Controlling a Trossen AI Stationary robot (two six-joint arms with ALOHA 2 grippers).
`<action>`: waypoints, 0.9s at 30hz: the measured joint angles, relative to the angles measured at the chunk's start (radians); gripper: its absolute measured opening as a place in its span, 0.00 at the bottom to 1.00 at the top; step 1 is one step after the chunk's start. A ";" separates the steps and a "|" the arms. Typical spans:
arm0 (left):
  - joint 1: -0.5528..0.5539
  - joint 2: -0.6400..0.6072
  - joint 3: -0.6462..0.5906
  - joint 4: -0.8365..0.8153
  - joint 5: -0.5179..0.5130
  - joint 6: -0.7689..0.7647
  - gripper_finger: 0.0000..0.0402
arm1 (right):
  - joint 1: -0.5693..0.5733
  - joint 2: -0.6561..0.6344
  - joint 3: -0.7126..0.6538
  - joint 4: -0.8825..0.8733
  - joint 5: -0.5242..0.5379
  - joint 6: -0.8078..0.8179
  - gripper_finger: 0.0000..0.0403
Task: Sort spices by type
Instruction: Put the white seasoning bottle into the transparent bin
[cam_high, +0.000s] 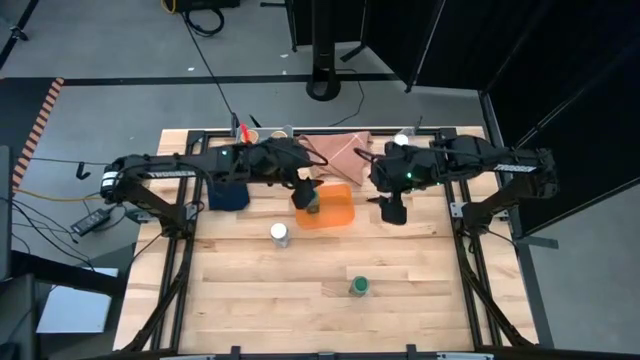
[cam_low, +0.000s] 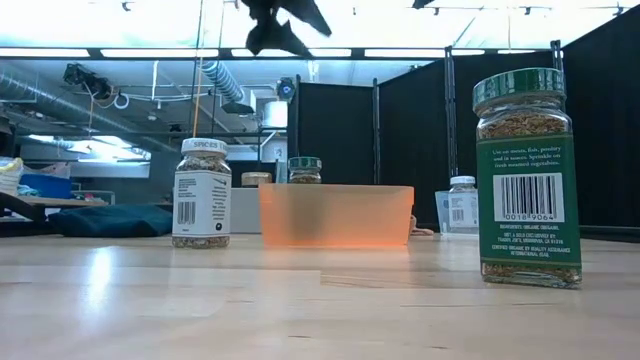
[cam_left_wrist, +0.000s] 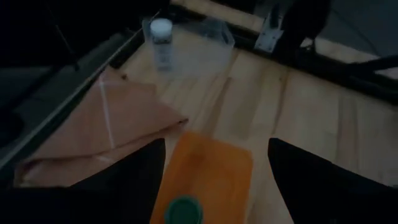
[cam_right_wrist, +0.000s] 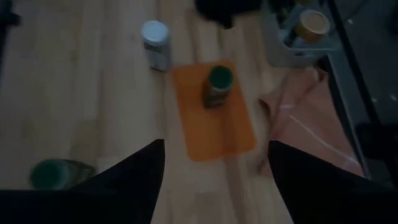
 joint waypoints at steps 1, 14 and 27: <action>-0.001 0.000 0.029 -0.006 0.000 0.013 0.72 | 0.015 0.000 0.000 0.009 0.000 0.012 0.72; -0.110 0.001 0.409 -0.202 -0.004 0.122 0.72 | 0.230 0.095 0.000 0.087 0.083 0.083 0.72; -0.366 0.001 0.743 -0.457 -0.004 0.165 0.72 | 0.333 0.335 0.000 0.086 0.054 0.356 0.73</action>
